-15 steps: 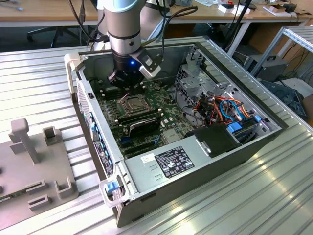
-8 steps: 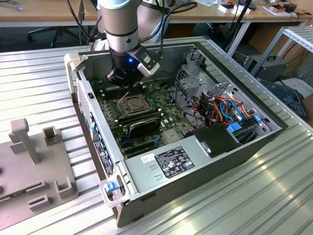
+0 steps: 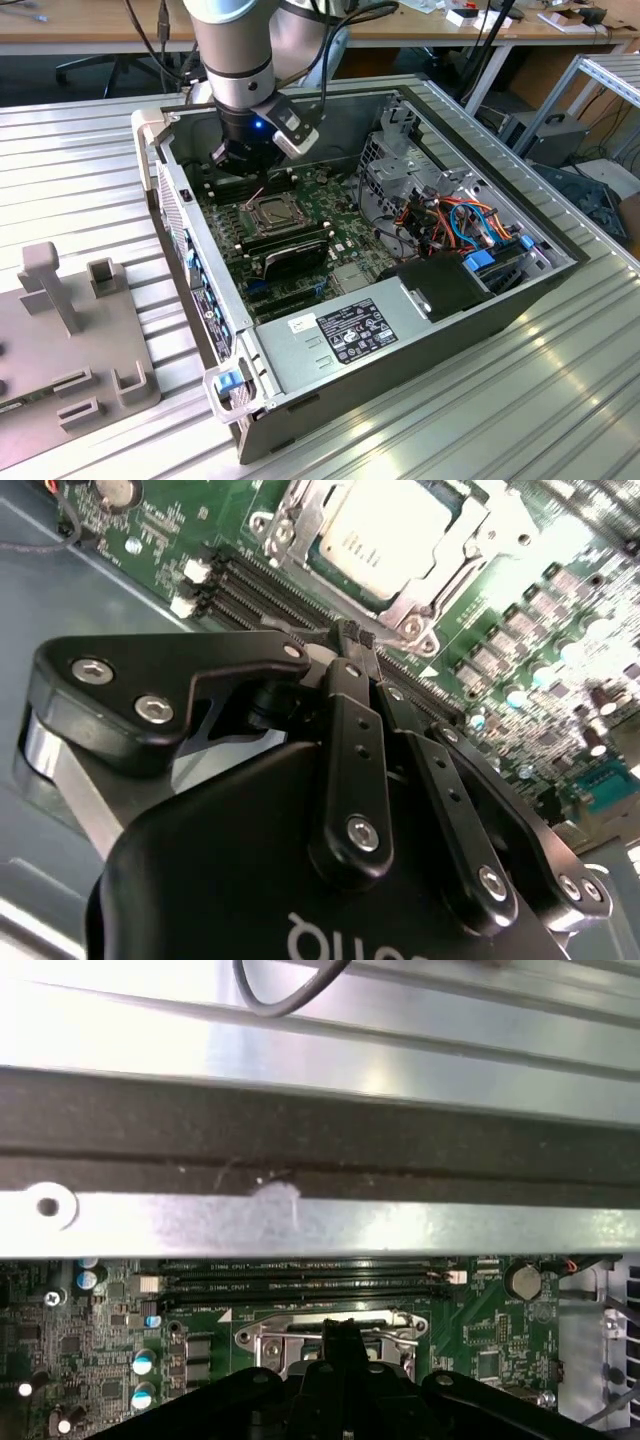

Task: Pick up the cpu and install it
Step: 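Install the first cpu locking lever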

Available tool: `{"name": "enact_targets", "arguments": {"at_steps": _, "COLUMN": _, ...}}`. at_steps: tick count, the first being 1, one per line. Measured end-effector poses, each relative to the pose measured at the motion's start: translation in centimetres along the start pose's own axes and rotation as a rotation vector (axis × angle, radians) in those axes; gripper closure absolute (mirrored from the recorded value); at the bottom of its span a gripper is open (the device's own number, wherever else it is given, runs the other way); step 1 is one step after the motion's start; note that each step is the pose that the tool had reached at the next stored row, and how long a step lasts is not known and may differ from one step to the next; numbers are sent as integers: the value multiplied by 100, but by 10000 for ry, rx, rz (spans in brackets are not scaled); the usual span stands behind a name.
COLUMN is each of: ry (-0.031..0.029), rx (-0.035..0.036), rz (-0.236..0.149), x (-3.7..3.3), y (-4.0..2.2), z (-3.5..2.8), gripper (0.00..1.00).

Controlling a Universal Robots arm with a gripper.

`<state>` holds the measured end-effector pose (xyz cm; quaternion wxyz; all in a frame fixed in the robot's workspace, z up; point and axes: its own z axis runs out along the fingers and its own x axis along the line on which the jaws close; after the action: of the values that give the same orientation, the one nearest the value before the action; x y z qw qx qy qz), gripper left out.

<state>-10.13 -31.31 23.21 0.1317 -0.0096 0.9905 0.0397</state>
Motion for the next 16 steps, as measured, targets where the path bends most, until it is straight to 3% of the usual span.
{"name": "enact_targets", "arguments": {"at_steps": 2, "ry": -16, "rx": -85, "rz": 23, "x": 16, "y": 0, "z": 2, "gripper": 89}}
{"name": "enact_targets", "arguments": {"at_steps": 3, "ry": -23, "rx": -92, "rz": 23, "x": 26, "y": 0, "z": 13, "gripper": 89}}
{"name": "enact_targets", "arguments": {"at_steps": 8, "ry": -19, "rx": -88, "rz": 22, "x": 44, "y": 10, "z": 77, "gripper": 89}}
{"name": "enact_targets", "arguments": {"at_steps": 16, "ry": -19, "rx": -93, "rz": 23, "x": 43, "y": 51, "z": 88, "gripper": 89}}
